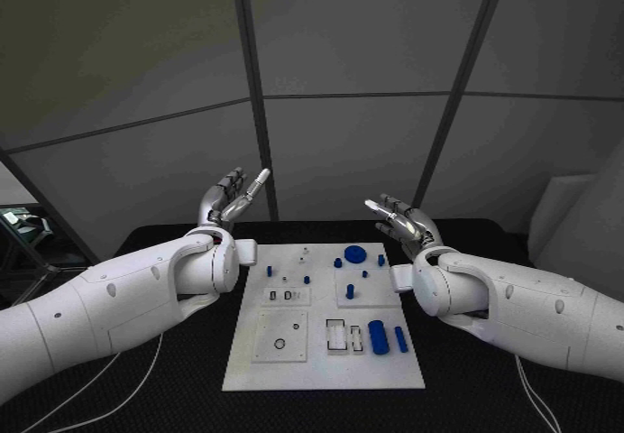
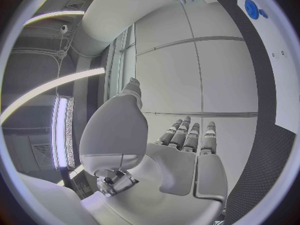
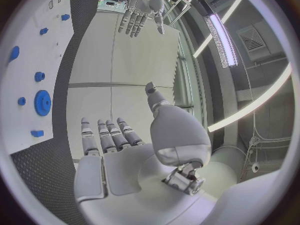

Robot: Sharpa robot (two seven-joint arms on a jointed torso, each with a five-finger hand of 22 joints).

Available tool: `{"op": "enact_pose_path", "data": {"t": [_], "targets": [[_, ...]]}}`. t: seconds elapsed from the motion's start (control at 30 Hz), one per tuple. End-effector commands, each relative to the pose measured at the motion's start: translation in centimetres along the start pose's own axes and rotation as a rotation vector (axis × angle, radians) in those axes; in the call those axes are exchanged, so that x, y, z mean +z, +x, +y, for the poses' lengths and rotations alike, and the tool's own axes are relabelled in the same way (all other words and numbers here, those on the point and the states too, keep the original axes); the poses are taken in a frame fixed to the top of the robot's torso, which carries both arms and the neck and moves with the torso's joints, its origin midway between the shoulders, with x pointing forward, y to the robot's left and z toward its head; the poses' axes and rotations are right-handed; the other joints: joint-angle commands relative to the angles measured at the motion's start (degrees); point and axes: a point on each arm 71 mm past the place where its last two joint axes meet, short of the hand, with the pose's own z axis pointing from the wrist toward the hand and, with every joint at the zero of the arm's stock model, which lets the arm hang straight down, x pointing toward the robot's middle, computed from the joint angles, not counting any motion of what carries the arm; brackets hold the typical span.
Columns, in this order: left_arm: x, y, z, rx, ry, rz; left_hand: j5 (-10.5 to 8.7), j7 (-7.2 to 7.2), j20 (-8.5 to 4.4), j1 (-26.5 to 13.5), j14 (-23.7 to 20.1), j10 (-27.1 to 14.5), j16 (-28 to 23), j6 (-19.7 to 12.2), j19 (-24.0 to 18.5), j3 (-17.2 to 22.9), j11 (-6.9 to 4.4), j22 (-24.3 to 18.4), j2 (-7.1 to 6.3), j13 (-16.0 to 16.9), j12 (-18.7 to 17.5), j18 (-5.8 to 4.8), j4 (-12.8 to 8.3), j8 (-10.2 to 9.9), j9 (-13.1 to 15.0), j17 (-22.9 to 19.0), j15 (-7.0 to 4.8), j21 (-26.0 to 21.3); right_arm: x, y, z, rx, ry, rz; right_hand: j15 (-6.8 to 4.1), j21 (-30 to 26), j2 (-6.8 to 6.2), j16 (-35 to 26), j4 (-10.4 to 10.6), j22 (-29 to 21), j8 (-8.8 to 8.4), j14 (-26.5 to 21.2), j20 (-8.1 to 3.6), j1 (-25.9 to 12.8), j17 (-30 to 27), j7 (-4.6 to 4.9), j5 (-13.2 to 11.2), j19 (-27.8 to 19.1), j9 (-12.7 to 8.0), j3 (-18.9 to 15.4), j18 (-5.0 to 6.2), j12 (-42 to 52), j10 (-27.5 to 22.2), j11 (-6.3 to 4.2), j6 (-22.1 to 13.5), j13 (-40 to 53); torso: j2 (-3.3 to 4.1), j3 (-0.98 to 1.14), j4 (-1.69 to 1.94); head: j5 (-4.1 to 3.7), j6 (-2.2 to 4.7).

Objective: Assemble the parts on the task board

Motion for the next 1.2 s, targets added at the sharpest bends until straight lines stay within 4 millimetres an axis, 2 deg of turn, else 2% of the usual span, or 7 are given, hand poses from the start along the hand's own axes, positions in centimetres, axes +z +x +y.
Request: {"op": "enact_pose_path", "data": {"t": [0.03,0.17,0.27,0.33,0.47,0.83,1.2], "targets": [[0.4,0.4,-0.3,-0.036,0.004,0.065,0.1,1.32,0.59,2.8,1.88,1.93,0.53,1.42,1.13,1.11,1.22,0.4,1.15,0.34,1.01,-0.64,0.76,0.5,0.25,0.28,0.84,0.81,0.5,1.0,-0.1,-0.019,0.042,0.18,2.91,3.89,0.88,4.68,-5.1,2.16,3.89,19.14,1.47,10.8,2.15,5.08,0.89,10.46,2.06,2.6,2.78,3.42,15.73,3.14,15.97,1.71,0.0,0.0,-0.01,0.01,0.0],[0.5,0.4,-0.3,-0.036,0.005,0.065,-0.84,2.83,1.17,3.36,6.13,6.8,1.24,5.52,3.7,3.84,2.85,1.1,5.27,0.88,3.41,-0.72,0.5,1.5,0.85,0.74,2.31,2.12,0.9,1.0,-0.1,-0.028,0.053,0.211,3.67,9.98,-0.06,8.04,-5.43,4.97,6.95,32.45,1.38,15.48,2.78,5.53,2.91,24.3,3.32,3.78,2.5,6.52,32.85,4.15,30.22,2.68,0.0,0.0,-0.01,0.01,0.0],[0.5,0.4,-0.3,-0.036,0.005,0.065,-1.26,4.32,2.22,4.86,12.85,12.99,2.44,12.09,7.3,4.86,4.33,1.98,7.62,1.38,6.1,-0.75,-0.06,3.28,1.82,1.38,3.47,3.94,1.0,1.0,-0.1,-0.03,0.055,0.217,3.48,11.47,-0.64,8.45,-5.33,5.32,7.13,36.28,1.13,16.74,2.37,5.39,3.9,26.72,3.1,4.44,2.66,6.49,37.68,3.36,34.11,2.25,0.0,0.0,-0.01,0.01,0.0],[0.7,-1.8,-0.2,-0.039,0.003,0.075,-1.39,5.24,2.95,6.24,19.71,19.36,3.74,17.5,11.6,4.95,5.24,2.95,8.51,1.85,8.63,-0.67,-0.9,4.82,2.58,1.96,4.15,6.01,1.4,-1.4,1.0,-0.337,-0.136,0.112,2.99,12.24,-1.14,8.24,-5.43,5.39,6.71,38.36,0.93,17.08,1.97,4.95,4.08,27.96,2.67,4.84,2.77,5.81,39.78,3.05,35.81,1.91,0.23,0.0,-0.04,-0.28,-0.16],[0.6,-2.3,-0.2,-0.039,-0.002,0.076,-0.55,6.6,4.11,8.33,36.28,27.08,6.59,31.7,26.84,4.48,6.6,5.91,10.25,1.75,11.11,-0.6,-3.41,8.76,4.49,2.95,5.27,12.97,1.4,-1.7,1.2,-0.406,-0.172,0.111,2.36,13.2,-1.63,7.68,-5.45,5.41,5.92,40.8,0.43,17.32,1.79,4.4,4.44,29.54,2.09,5.64,2.87,4.61,42.19,2.44,37.86,1.84,0.44,0.03,0.02,-0.3,-0.2],[-0.1,-2.8,-0.7,-0.019,-0.008,0.134,0.27,5.21,2.03,12.28,51.31,38.46,9.1,39.97,40.48,3.41,4.96,7.04,10.91,1.64,12.51,-0.55,-9.74,9.69,5.07,3.8,3.24,19.03,1.8,-1.8,2.5,-0.561,-0.224,0.168,0.1,17.28,-3.14,7.58,-5.53,6.51,4.35,47.41,-1.87,18.33,2.1,3.13,4.5,35.58,1.85,7.87,2.99,2.62,47.35,0.95,41.6,1.95,1.88,0.1,0.29,-0.44,0.13],[-2.3,-2.1,-1.8,-0.019,-0.018,0.239,1.51,4.18,-0.05,15.03,57.27,43.78,9.77,43.5,45.17,3.61,3.41,7.48,9.94,1.54,11.63,-0.61,-12.93,9.0,5.07,5.22,1.24,21.39,2.9,-0.7,5.0,-0.909,-0.24,0.301,-5.13,33.01,-6.06,11.39,-5.55,14.94,3.39,61.85,-7.56,19.81,4.4,1.16,5.36,45.22,2.02,9.58,2.68,1.57,53.53,-1.81,46.1,1.87,4.87,0.0,1.17,-0.88,0.4]]}}
